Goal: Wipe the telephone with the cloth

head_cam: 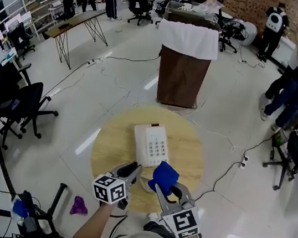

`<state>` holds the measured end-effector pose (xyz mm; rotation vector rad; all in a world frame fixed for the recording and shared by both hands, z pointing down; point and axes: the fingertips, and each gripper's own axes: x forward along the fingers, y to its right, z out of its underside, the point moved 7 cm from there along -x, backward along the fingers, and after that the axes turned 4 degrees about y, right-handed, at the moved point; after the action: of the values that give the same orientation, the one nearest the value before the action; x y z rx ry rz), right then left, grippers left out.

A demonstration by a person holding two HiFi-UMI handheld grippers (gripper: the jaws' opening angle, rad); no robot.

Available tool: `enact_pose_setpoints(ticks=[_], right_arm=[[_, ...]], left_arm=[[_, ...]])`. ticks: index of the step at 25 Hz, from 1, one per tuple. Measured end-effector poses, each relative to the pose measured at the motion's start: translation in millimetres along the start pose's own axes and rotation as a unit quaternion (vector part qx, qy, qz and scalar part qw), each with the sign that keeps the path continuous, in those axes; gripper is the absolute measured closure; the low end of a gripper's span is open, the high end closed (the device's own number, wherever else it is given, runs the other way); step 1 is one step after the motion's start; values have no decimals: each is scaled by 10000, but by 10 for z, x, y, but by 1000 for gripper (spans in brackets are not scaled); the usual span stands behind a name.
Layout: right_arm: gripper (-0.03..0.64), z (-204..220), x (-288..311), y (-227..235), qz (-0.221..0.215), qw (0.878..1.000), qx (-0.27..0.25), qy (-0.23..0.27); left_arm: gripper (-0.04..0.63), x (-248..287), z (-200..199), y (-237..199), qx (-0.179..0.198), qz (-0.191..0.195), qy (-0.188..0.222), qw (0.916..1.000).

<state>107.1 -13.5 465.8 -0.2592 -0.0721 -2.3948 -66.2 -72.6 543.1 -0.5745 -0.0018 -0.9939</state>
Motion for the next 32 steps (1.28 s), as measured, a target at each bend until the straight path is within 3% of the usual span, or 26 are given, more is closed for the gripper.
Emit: enact_pose_setpoints(ticks=[5, 8, 14, 23, 27, 32], right_arm=[[554, 62, 117, 167, -75, 9999, 14, -155], [554, 148, 162, 267, -102, 9996, 68, -266], [554, 225, 242, 445, -135, 9991, 104, -400], [554, 335, 320, 688, -199, 9982, 115, -547], [554, 362, 357, 735, -236, 9980, 118, -572], [554, 357, 390, 763, -262, 9971, 178, -685]], left_arm=[[479, 292, 88, -394, -420, 109, -282, 9987], [444, 431, 135, -645, -818, 109, -313, 9961], [407, 674, 215, -975, -1231, 175, -429, 9913], [408, 936, 286, -1173, -1694, 827, -785, 9789], [440, 988, 301, -1213, -2132, 1163, -842, 9664], [491, 994, 315, -1248, -2416, 1280, -820, 9584]])
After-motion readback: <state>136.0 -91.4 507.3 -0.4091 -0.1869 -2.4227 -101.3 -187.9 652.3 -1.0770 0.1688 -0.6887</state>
